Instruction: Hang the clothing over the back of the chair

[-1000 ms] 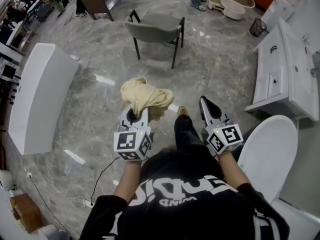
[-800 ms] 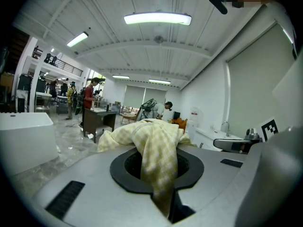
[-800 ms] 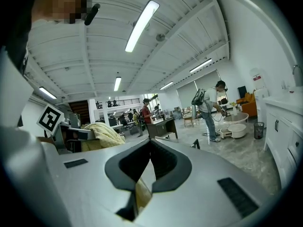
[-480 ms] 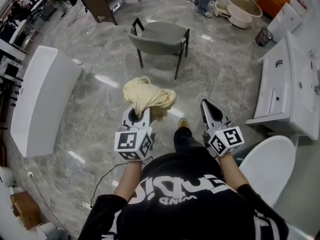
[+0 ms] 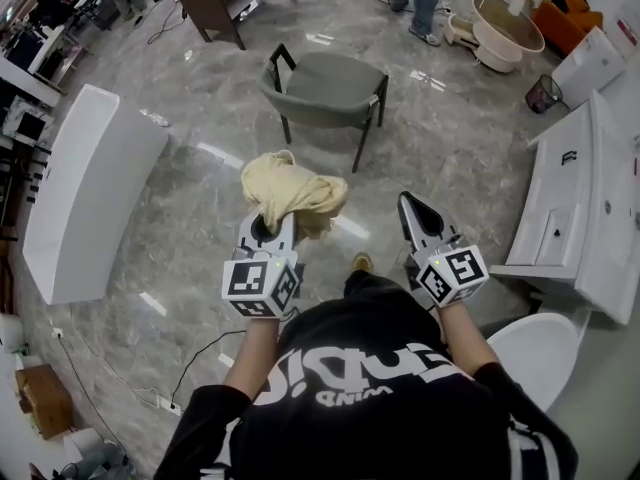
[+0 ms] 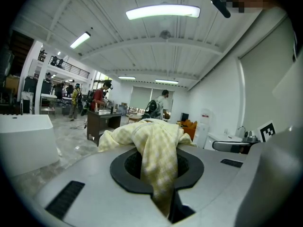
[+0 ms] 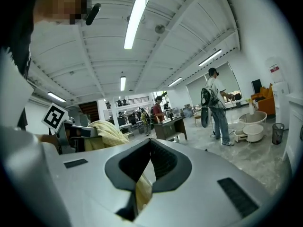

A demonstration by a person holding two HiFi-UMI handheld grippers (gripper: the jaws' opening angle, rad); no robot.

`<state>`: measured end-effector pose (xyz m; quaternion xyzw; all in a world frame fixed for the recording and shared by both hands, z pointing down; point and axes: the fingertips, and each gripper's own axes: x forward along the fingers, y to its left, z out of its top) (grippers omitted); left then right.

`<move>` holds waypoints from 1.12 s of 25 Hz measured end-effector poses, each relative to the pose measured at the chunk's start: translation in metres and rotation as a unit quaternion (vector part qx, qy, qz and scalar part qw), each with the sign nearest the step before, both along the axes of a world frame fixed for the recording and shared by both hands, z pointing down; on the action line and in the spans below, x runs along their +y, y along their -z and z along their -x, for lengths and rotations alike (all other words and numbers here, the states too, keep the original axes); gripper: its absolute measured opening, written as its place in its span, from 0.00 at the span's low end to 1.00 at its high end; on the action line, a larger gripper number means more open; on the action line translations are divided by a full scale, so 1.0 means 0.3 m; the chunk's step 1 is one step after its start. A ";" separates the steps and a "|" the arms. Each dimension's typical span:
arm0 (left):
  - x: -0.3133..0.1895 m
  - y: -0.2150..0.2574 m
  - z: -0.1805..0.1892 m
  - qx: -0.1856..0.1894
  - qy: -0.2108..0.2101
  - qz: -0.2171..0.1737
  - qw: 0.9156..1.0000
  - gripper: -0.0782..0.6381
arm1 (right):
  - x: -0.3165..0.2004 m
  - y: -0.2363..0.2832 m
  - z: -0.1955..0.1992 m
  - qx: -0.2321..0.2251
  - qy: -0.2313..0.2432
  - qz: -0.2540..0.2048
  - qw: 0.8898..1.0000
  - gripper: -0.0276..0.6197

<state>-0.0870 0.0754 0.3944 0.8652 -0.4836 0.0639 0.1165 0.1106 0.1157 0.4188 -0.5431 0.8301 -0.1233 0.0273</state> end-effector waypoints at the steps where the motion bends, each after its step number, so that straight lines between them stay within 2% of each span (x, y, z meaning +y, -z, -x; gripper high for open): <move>1: -0.022 0.001 -0.010 -0.001 0.002 0.000 1.000 0.19 | -0.026 0.002 -0.006 0.001 0.007 0.000 1.000 0.06; 7: -0.127 -0.006 -0.054 0.000 0.028 -0.002 1.000 0.19 | -0.162 -0.001 -0.062 0.005 0.034 0.000 0.999 0.06; 11: -0.193 -0.004 -0.074 0.001 0.027 -0.001 1.000 0.19 | -0.236 -0.015 -0.068 0.003 0.038 0.005 0.999 0.06; 19: -0.361 -0.024 -0.145 0.004 -0.007 0.003 1.000 0.19 | -0.392 -0.044 -0.083 0.007 0.038 0.014 0.999 0.06; 28: -0.606 -0.035 -0.229 0.003 -0.059 0.009 0.998 0.19 | -0.632 -0.033 -0.150 0.020 -0.021 0.009 1.000 0.06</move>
